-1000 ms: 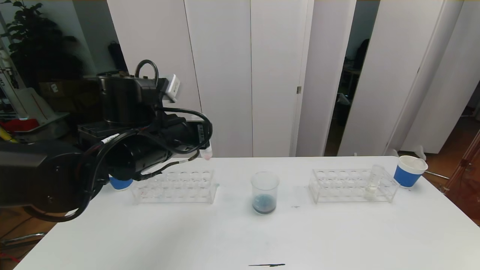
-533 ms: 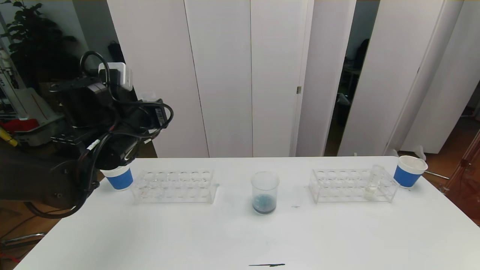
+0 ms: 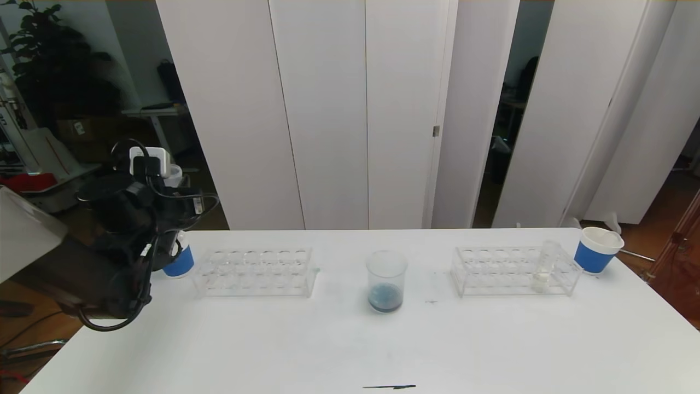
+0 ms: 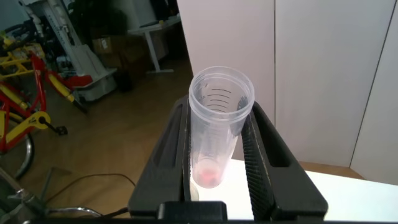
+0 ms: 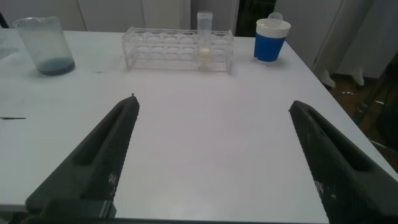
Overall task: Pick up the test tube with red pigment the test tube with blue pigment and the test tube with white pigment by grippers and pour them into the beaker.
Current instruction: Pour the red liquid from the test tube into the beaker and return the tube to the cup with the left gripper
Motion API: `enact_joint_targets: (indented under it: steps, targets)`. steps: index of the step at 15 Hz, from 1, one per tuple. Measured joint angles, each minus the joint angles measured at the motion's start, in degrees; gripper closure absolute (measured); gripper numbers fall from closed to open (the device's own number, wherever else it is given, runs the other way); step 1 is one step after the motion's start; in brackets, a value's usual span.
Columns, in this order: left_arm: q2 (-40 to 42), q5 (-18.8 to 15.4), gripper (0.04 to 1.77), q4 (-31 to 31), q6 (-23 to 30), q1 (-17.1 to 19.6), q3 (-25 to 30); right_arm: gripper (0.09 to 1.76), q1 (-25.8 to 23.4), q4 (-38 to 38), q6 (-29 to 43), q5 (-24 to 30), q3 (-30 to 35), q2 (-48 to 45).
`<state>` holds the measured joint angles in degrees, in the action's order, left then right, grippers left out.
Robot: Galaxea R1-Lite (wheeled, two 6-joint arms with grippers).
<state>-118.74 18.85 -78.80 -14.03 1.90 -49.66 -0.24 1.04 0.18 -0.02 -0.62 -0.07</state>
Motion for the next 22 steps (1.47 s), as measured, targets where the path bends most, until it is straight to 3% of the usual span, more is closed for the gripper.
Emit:
enact_joint_targets:
  steps: [9, 13, 15, 22]
  targets:
    - [-8.22, -0.90, 1.23, -2.65, 2.73, 5.81, 1.29, 0.12, -0.02, 0.00, 0.00, 0.02, 0.00, 0.00]
    - [-10.70, -6.21, 1.23, -2.45, 7.29, 7.79, 0.68, 0.12, -0.02, 0.00, -0.02, 0.02, 0.00, 0.00]
    - [-12.17, -6.97, 1.23, -2.45, 8.02, 8.98, 0.57, 0.12, -0.02, 0.00, -0.02, 0.02, 0.00, 0.00]
    - [-14.09, -7.28, 1.20, -2.71, 7.59, 9.78, 0.38, 0.12, -0.02, 0.01, 0.00, 0.02, 0.00, 0.00]
